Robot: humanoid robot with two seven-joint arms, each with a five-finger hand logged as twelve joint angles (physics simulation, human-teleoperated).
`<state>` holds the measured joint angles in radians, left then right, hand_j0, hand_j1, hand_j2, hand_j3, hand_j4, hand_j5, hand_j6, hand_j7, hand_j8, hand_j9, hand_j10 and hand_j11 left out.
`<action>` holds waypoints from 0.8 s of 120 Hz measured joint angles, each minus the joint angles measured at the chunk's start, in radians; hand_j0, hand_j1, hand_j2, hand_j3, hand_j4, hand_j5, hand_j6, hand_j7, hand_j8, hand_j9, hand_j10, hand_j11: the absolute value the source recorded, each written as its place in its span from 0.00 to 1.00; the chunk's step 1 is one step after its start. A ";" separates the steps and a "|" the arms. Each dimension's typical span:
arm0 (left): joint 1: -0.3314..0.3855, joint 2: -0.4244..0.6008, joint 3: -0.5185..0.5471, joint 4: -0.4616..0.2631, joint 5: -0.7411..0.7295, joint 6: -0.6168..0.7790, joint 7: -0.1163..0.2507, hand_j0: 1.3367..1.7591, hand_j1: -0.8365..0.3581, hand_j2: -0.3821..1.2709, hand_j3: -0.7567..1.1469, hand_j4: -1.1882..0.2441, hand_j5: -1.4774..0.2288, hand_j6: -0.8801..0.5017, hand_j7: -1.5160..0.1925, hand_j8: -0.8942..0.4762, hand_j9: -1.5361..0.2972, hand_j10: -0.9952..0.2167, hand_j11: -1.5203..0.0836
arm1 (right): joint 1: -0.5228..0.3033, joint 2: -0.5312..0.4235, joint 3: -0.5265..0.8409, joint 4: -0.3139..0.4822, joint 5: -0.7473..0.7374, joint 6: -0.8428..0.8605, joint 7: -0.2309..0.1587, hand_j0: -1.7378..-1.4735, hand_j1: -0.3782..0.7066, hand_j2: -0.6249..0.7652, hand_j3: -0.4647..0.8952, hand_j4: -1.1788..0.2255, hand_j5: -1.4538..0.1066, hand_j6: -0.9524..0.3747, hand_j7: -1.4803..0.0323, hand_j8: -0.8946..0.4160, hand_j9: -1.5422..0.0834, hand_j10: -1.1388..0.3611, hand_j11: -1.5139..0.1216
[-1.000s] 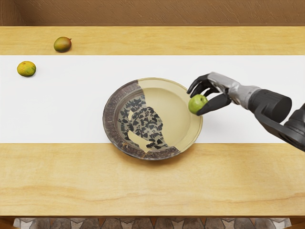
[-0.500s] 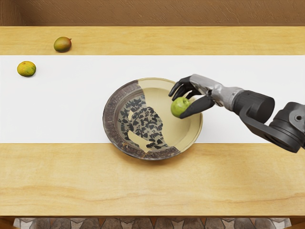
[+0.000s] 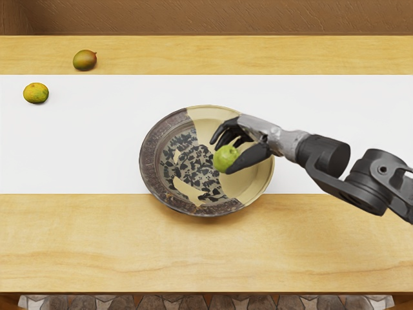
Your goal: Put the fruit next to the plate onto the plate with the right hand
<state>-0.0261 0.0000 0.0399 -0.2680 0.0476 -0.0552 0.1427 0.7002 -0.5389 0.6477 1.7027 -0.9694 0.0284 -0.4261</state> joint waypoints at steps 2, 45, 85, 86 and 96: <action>0.000 0.000 0.000 0.000 0.000 0.000 0.000 0.76 0.99 0.23 0.40 0.83 0.87 0.64 0.89 0.65 0.84 0.82 0.95 | 0.000 0.000 -0.001 0.000 0.000 -0.001 0.000 0.30 0.59 0.60 0.34 0.42 0.43 0.27 0.47 0.35 0.47 0.42 0.45; 0.000 0.000 0.000 0.000 0.000 0.000 0.000 0.76 0.99 0.23 0.40 0.83 0.87 0.64 0.89 0.65 0.84 0.82 0.95 | -0.005 -0.051 0.141 0.000 0.057 0.147 0.001 0.30 0.18 0.47 0.34 0.73 0.80 0.60 0.85 0.59 0.83 0.67 0.80; -0.011 0.000 0.000 -0.001 0.000 -0.001 0.000 0.76 0.99 0.23 0.40 0.83 0.87 0.64 0.89 0.65 0.84 0.82 0.95 | -0.017 -0.288 0.321 -0.075 0.416 0.538 0.002 0.30 0.08 0.45 0.34 0.80 0.89 0.68 0.94 0.65 0.91 0.73 0.89; -0.008 0.000 0.000 -0.001 0.000 -0.001 0.000 0.76 0.99 0.23 0.40 0.83 0.87 0.64 0.89 0.65 0.84 0.82 0.95 | -0.017 -0.290 0.322 -0.077 0.420 0.542 0.002 0.30 0.08 0.45 0.34 0.81 0.89 0.68 0.94 0.65 0.91 0.73 0.89; 0.000 0.000 0.000 0.000 -0.001 0.000 0.001 0.76 0.99 0.23 0.40 0.83 0.87 0.64 0.89 0.65 0.84 0.82 0.95 | -0.017 -0.301 0.329 -0.091 0.446 0.564 0.003 0.30 0.07 0.45 0.34 0.81 0.90 0.69 0.95 0.65 0.92 0.73 0.89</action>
<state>-0.0261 0.0000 0.0402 -0.2685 0.0467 -0.0556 0.1435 0.6829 -0.8403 0.9771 1.6113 -0.5231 0.5927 -0.4235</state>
